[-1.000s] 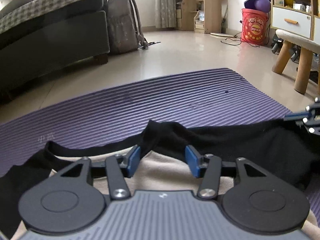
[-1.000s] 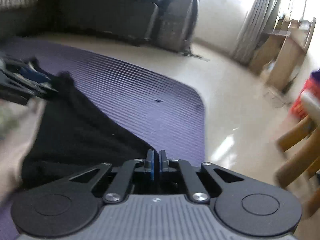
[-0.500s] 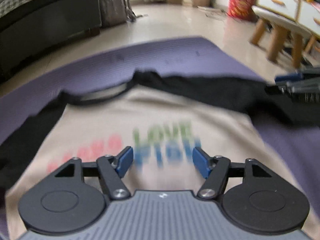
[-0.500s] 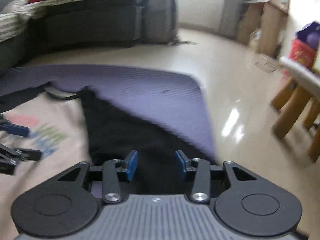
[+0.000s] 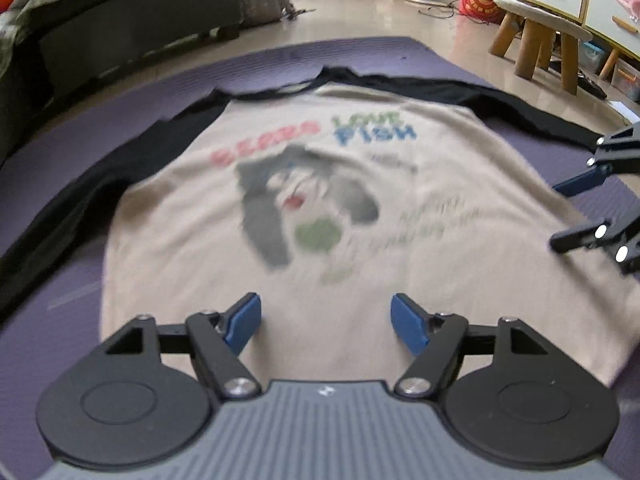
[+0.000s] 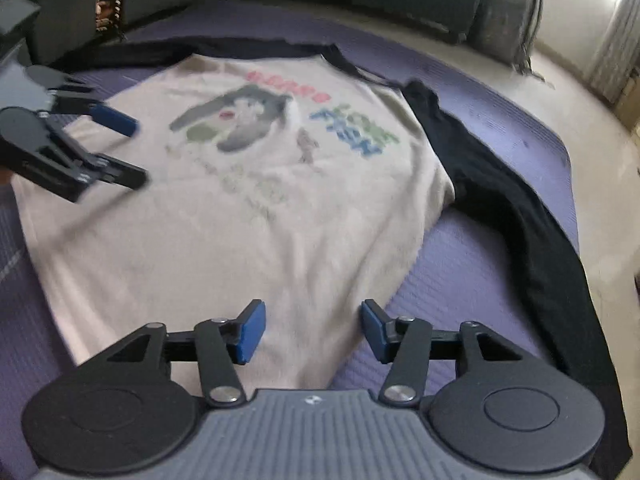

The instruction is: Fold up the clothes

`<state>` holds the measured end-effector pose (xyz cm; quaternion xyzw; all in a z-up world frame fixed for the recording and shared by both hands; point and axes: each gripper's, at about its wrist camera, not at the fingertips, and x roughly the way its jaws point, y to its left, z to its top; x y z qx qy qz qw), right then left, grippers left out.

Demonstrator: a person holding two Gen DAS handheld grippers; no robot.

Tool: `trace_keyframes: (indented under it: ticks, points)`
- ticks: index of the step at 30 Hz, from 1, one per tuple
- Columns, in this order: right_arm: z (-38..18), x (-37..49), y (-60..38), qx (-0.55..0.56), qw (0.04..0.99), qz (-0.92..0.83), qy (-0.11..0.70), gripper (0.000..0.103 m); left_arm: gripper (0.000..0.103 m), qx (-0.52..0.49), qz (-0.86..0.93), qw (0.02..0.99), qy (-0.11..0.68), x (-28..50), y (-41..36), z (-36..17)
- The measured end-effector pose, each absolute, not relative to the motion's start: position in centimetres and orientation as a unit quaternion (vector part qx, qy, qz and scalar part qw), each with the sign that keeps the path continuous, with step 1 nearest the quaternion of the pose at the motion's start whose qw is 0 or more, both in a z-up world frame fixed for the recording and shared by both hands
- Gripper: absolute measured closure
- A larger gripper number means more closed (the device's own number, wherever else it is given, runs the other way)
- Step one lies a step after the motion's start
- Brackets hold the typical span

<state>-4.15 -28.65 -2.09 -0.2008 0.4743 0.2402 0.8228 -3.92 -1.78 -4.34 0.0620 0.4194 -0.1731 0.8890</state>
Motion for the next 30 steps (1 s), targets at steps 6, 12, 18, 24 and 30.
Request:
trace_keyframes:
  ticks: [6,12,18,24,30]
  points:
    - [-2.0,-5.1,-28.9,-0.222,0.798,0.223,0.514,0.044,0.023,0.041,-0.152,0.883,0.442,-6.4,2.2,-4.4]
    - [-1.8,-6.0,-27.5,-0.265,0.781,0.197,0.530,0.042,0.019,0.057,-0.140,0.865,0.478,-7.5,4.5,-4.2]
    - [-0.3,-5.8,-24.1,-0.301,0.788,0.188,0.503,0.025,0.019,0.161,-0.134,0.839,0.503,-7.6,5.1,-2.0]
    - [0.6,-4.8,-20.6,-0.284,0.815,0.175,0.474,0.023,0.009,0.189,-0.138,0.817,0.526,-7.9,6.6,2.5]
    - [1.0,-4.9,-17.3,-0.298,0.833,0.210,0.416,0.023,0.009,0.186,-0.122,0.809,0.545,-5.8,9.6,2.7]
